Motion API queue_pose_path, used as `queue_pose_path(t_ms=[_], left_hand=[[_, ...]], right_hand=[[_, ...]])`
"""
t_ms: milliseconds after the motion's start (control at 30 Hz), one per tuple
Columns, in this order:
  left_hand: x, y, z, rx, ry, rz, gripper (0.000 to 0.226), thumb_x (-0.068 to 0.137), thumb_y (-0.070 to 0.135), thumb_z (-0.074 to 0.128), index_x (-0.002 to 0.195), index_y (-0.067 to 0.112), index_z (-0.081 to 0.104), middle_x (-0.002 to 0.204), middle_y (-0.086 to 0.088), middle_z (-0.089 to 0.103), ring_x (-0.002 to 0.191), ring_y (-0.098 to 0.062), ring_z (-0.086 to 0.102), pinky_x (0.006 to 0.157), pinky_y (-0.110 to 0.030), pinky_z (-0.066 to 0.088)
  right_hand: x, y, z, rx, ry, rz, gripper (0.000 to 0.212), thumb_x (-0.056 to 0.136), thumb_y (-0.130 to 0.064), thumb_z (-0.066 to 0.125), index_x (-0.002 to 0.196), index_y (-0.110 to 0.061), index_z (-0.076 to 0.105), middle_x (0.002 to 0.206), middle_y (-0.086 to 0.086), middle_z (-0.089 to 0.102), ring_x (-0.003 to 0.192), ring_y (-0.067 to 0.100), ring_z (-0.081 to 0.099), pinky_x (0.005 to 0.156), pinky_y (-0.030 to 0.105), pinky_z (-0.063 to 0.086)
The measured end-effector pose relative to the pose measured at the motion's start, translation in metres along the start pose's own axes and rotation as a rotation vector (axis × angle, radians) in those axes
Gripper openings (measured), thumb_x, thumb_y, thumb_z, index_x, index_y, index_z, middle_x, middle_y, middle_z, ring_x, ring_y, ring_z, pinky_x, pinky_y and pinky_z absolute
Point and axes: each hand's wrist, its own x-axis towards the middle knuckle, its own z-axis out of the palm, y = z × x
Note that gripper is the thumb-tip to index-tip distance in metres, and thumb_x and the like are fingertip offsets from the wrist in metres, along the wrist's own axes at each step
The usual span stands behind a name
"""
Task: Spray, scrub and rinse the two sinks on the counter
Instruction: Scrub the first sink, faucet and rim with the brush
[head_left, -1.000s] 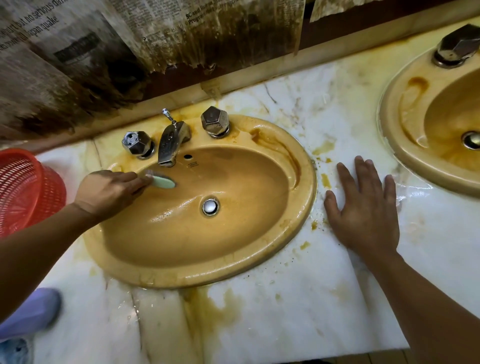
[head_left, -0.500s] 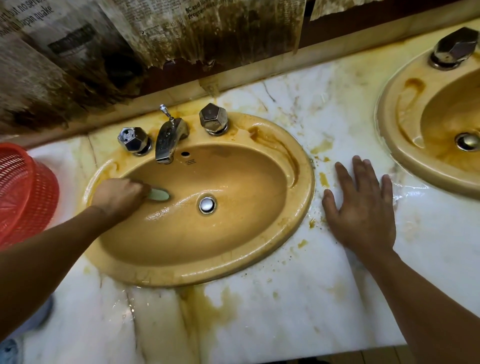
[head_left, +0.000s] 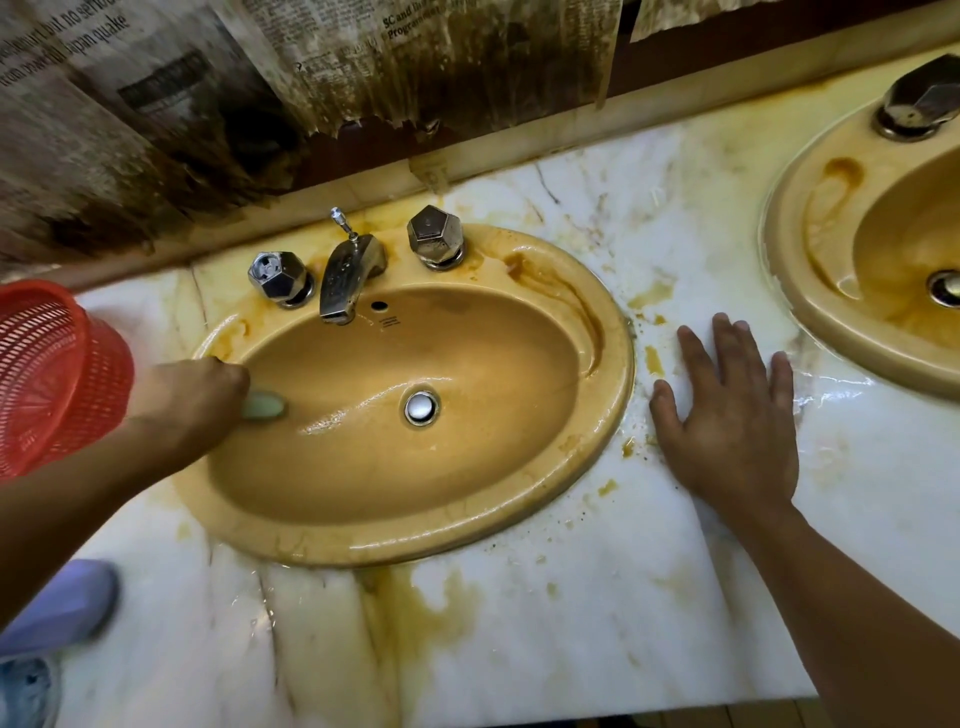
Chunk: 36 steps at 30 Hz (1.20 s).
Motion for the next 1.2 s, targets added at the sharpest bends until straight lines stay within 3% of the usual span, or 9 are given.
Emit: queue_pose_path(t_ms=[100, 267, 367, 467, 533, 700, 933, 1067, 1200], left_hand=[[0.005, -0.010, 0.008, -0.039, 0.158, 0.014, 0.023, 0.100, 0.037, 0.050, 0.108, 0.028, 0.069, 0.090, 0.001, 0.069, 0.078, -0.023, 0.070, 0.057, -0.030, 0.054], [0.000, 0.028, 0.023, -0.037, 0.010, 0.207, 0.020, 0.102, 0.037, 0.051, 0.111, 0.029, 0.067, 0.098, 0.006, 0.069, 0.087, -0.017, 0.069, 0.063, -0.030, 0.052], [0.025, 0.031, 0.023, -0.106, 0.230, 0.199, 0.019, 0.101, 0.034, 0.054, 0.113, 0.025, 0.067, 0.093, 0.000, 0.071, 0.073, -0.025, 0.069, 0.054, -0.031, 0.049], [0.047, 0.036, 0.015, -0.431, 0.554, 0.182, 0.020, 0.098, 0.029, 0.068, 0.115, 0.019, 0.073, 0.092, -0.009, 0.075, 0.059, -0.033, 0.066, 0.046, -0.033, 0.049], [0.046, 0.050, 0.013, -0.487, 0.627, 0.188, 0.023, 0.096, 0.026, 0.072, 0.117, 0.015, 0.074, 0.096, -0.012, 0.075, 0.057, -0.035, 0.065, 0.046, -0.033, 0.048], [0.035, 0.084, 0.039, -0.561, 0.207, 0.031, 0.028, 0.100, 0.041, 0.064, 0.119, 0.022, 0.073, 0.100, -0.012, 0.073, 0.079, -0.033, 0.067, 0.059, -0.031, 0.042], [0.049, 0.077, 0.036, -0.641, 0.487, -0.039, 0.029, 0.093, 0.033, 0.076, 0.118, 0.018, 0.077, 0.077, -0.019, 0.072, 0.058, -0.035, 0.063, 0.052, -0.030, 0.043], [0.043, 0.115, 0.052, -0.836, 0.127, -0.136, 0.035, 0.093, 0.046, 0.072, 0.122, 0.026, 0.075, 0.110, -0.014, 0.073, 0.096, -0.036, 0.066, 0.070, -0.035, 0.047], [0.048, 0.131, 0.050, -1.006, -0.001, 0.006, 0.038, 0.088, 0.044, 0.078, 0.118, 0.020, 0.077, 0.116, -0.010, 0.072, 0.101, -0.027, 0.062, 0.075, -0.034, 0.047]], right_hand=[[0.000, 0.000, 0.000, 0.008, 0.008, 0.001, 0.066, 0.100, -0.050, 0.036, 0.157, -0.016, 0.039, 0.167, 0.014, 0.028, 0.157, 0.028, 0.020, 0.127, 0.055, 0.012], [0.000, 0.000, -0.001, -0.005, -0.001, 0.002, 0.066, 0.100, -0.049, 0.037, 0.157, -0.016, 0.038, 0.167, 0.014, 0.027, 0.157, 0.028, 0.019, 0.127, 0.055, 0.012], [0.000, 0.000, 0.000, -0.006, 0.003, 0.001, 0.066, 0.100, -0.049, 0.037, 0.157, -0.016, 0.039, 0.167, 0.014, 0.027, 0.157, 0.027, 0.019, 0.126, 0.055, 0.013], [0.000, 0.000, 0.001, -0.005, 0.014, -0.003, 0.065, 0.101, -0.049, 0.037, 0.157, -0.016, 0.039, 0.167, 0.014, 0.028, 0.157, 0.027, 0.020, 0.126, 0.055, 0.013], [0.000, 0.000, 0.001, -0.005, 0.017, -0.004, 0.065, 0.101, -0.048, 0.038, 0.157, -0.015, 0.040, 0.167, 0.014, 0.028, 0.157, 0.027, 0.020, 0.126, 0.055, 0.013], [-0.001, 0.001, 0.001, -0.010, 0.030, -0.008, 0.064, 0.101, -0.047, 0.039, 0.157, -0.016, 0.040, 0.167, 0.014, 0.028, 0.157, 0.027, 0.021, 0.126, 0.055, 0.013], [0.000, 0.001, 0.003, -0.006, 0.031, -0.008, 0.064, 0.101, -0.047, 0.040, 0.157, -0.015, 0.040, 0.167, 0.014, 0.028, 0.157, 0.027, 0.021, 0.126, 0.055, 0.014], [-0.001, 0.000, 0.004, -0.005, 0.042, -0.007, 0.063, 0.101, -0.046, 0.041, 0.156, -0.015, 0.041, 0.166, 0.014, 0.029, 0.157, 0.028, 0.022, 0.126, 0.054, 0.013], [0.000, 0.000, 0.003, 0.003, 0.038, -0.003, 0.063, 0.101, -0.046, 0.040, 0.156, -0.016, 0.041, 0.167, 0.014, 0.029, 0.157, 0.027, 0.021, 0.127, 0.054, 0.013]])
